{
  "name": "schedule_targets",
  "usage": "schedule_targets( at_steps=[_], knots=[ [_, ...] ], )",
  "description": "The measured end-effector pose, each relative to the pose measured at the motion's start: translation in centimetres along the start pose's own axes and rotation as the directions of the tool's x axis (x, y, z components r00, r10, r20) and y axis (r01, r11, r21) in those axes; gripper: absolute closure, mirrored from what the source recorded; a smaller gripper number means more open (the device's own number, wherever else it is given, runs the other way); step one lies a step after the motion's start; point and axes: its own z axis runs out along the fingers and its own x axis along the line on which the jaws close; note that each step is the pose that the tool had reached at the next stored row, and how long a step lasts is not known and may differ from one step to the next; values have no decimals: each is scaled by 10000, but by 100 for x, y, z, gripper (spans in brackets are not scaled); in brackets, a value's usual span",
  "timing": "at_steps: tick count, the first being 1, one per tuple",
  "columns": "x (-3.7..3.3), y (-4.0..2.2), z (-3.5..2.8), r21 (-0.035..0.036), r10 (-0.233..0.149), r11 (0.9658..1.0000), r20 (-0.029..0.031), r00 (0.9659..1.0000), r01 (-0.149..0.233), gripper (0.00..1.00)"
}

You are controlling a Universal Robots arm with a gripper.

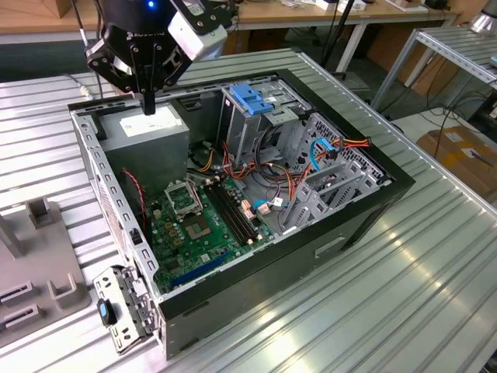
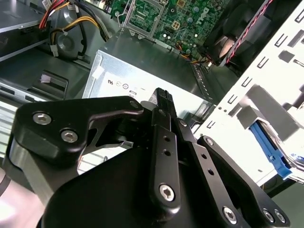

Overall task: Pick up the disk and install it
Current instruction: 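Reach for the disk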

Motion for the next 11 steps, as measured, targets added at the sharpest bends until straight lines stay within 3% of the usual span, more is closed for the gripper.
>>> schedule_targets(
  at_steps=[11],
  knots=[
    [63,-5,-2,0,0,10000,0,10000,0,89]
  ],
)
